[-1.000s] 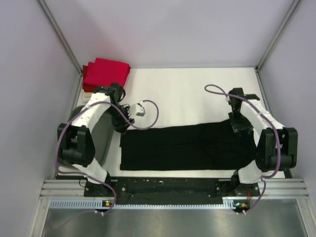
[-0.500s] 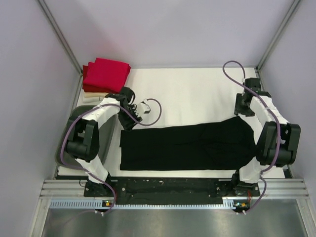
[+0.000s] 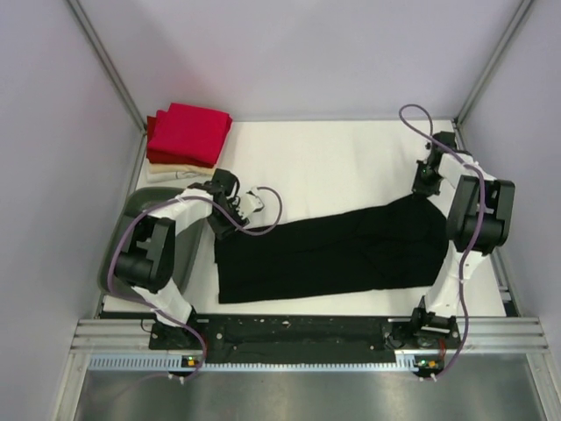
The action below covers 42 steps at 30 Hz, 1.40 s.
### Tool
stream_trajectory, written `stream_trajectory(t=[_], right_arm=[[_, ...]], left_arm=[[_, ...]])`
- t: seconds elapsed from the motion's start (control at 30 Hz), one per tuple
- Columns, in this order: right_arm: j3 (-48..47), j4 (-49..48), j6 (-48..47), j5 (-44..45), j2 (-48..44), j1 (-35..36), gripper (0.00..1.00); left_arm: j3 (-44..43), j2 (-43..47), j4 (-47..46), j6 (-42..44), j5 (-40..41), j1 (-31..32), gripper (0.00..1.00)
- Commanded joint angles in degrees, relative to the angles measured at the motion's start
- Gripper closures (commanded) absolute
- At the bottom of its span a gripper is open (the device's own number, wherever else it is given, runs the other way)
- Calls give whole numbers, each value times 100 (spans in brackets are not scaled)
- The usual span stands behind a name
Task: Fold and stack the t-shirts
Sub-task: Fold the other side of the tshirt into a rectangle, then rotate the tshirt 90 degrees
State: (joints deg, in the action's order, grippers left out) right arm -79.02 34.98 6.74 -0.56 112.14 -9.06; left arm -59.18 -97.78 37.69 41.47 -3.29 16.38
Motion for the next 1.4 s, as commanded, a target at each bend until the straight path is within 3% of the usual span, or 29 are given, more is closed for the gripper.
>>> stream_trajectory(t=[0.0, 0.13, 0.17, 0.33, 0.47, 0.57, 0.67, 0.87, 0.97, 1.03, 1.23, 1.37], right_arm=[[-972, -536, 476, -761, 606, -8, 100], [-1913, -536, 679, -1454, 1265, 158, 100], [-2159, -528, 679, -1604, 1389, 237, 96], [-2829, -212, 635, -1150, 1189, 379, 60], [-2155, -176, 898, -614, 48, -24, 46], [-1066, -185, 978, -86, -1059, -358, 37], [207, -193, 1179, 12, -1956, -859, 36], [2363, -729, 1523, -164, -2758, -1818, 44], [2725, -905, 1488, -452, -2627, -1836, 46], [2866, -1063, 1549, -673, -2426, -1845, 55], [2402, -1432, 1637, -1225, -1320, -1828, 97], [1086, -1521, 1900, -1877, -64, -1451, 100]], left_arm=[[679, -172, 221, -87, 276, -21, 52], [768, 48, 457, -131, 85, -21, 52], [706, 127, 632, -148, -82, -30, 52], [136, 627, 1380, -166, -804, -82, 48], [-462, 637, 1723, -192, -1077, -223, 45], [-726, 401, 1672, -210, -1095, -249, 44], [-867, 76, 1479, -306, -955, -250, 43], [-666, -356, 1082, -193, -638, -241, 51], [-394, -391, 1038, -96, -795, -223, 73], [-218, -383, 1117, -8, -962, -188, 84], [468, -14, 1214, 194, -1349, -48, 89], [679, 92, 1477, 519, -1745, 452, 85]])
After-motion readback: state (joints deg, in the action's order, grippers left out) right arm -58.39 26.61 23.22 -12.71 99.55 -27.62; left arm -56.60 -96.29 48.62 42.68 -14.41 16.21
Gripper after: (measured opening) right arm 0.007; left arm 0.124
